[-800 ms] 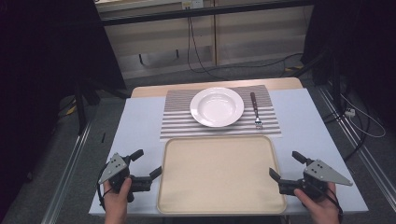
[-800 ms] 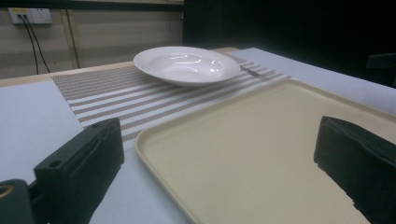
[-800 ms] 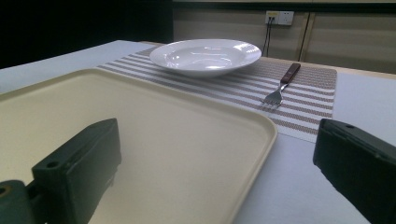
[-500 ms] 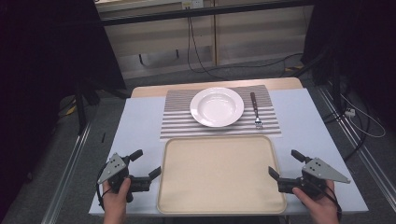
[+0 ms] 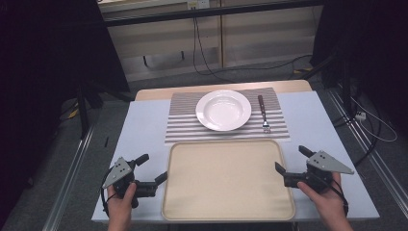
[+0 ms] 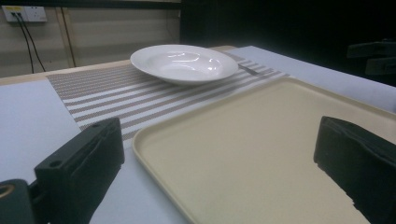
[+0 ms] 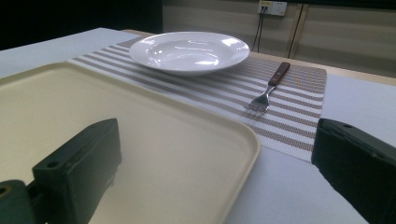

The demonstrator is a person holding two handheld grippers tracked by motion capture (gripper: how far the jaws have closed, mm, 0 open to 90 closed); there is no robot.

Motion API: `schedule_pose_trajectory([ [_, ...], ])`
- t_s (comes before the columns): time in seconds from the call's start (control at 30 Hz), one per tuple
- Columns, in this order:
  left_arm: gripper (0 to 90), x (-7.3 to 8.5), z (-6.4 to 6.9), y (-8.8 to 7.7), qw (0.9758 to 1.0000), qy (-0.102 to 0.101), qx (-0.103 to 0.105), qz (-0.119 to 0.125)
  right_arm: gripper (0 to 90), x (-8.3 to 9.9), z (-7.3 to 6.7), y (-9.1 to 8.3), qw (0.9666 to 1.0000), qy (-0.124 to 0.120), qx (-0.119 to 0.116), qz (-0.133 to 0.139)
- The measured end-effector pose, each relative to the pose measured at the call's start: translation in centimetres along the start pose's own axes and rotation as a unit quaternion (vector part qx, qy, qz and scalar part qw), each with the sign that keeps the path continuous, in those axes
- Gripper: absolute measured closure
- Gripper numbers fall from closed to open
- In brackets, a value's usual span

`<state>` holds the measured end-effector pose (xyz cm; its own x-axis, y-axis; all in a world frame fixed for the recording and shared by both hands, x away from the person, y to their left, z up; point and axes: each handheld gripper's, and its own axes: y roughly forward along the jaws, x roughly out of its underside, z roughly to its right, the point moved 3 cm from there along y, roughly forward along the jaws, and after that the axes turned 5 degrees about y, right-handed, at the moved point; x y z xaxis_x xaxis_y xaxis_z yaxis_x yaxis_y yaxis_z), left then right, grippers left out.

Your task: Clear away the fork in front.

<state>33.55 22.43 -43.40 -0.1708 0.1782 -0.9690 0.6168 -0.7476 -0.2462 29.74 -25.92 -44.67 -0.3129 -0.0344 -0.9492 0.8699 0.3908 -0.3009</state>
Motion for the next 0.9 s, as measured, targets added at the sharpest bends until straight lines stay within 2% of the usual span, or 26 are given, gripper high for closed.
schedule_pose_trajectory([
  [0.27, 2.0, 0.1, 0.0, 0.0, 1.0000, 0.001, 0.000, -0.002, 1.3, -0.8, 1.0, 1.4, 0.9999, 0.009, 0.005, 0.001],
  [0.6, 2.0, 0.1, 0.0, 0.2, 1.0000, 0.000, 0.004, -0.004, 1.6, -2.0, 1.2, 3.9, 0.9999, -0.004, 0.007, -0.009],
  [0.73, 2.0, 0.1, 0.1, 0.2, 1.0000, 0.000, 0.004, -0.006, 1.6, -2.2, 1.7, 4.3, 0.9998, 0.002, 0.017, -0.013],
  [0.9, 2.1, 0.1, 0.1, 0.2, 0.9999, 0.002, 0.005, -0.009, 1.6, -2.9, 3.1, 4.7, 0.9994, 0.010, 0.030, -0.016],
])
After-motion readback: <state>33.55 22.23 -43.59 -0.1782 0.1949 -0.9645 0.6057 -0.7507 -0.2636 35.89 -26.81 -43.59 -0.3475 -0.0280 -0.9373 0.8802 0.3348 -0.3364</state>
